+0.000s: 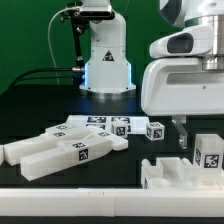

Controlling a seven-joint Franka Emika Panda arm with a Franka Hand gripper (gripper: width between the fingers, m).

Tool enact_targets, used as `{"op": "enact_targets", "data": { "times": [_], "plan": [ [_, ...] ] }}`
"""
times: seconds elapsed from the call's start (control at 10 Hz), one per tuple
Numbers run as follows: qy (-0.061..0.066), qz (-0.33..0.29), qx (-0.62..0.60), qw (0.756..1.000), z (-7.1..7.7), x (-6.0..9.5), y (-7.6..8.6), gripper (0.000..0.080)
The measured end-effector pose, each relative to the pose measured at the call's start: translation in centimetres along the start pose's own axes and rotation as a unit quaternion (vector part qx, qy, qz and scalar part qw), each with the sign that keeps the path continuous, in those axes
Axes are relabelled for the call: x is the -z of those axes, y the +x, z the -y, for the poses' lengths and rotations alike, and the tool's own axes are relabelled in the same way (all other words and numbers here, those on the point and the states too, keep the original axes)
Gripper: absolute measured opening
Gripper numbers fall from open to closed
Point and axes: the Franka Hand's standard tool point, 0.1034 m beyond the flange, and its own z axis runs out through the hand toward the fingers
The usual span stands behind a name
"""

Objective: Assemble chair

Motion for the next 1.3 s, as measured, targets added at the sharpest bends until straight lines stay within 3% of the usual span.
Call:
{"op": "enact_targets", "data": {
  "times": [0.1,0.3,0.4,0.5,0.7,1.0,1.2,1.3],
  "plan": [
    [0.0,0.04,-0.006,0.999,0.3,-0.2,-0.6,0.0648],
    [-0.001,0.039,-0.013,0.999,0.2,-0.3,-0.1,0.0648],
    [-0.001,0.04,-0.026,0.999,0.2,-0.3,-0.1,0.0551],
    [-0.001,0.04,-0.025,0.999,0.2,-0.3,-0.1,0.0551],
    [-0.004,0.04,-0.095,0.995,0.1,-0.3,-0.1,0.0288],
    [-0.009,0.029,-0.189,0.982,-0.3,-0.4,0.1,0.0289],
    [-0.011,0.021,-0.319,0.947,-0.9,-0.5,0.1,0.0289],
    [-0.008,0.023,-0.418,0.908,-1.1,-0.6,0.1,0.0289]
  ]
}}
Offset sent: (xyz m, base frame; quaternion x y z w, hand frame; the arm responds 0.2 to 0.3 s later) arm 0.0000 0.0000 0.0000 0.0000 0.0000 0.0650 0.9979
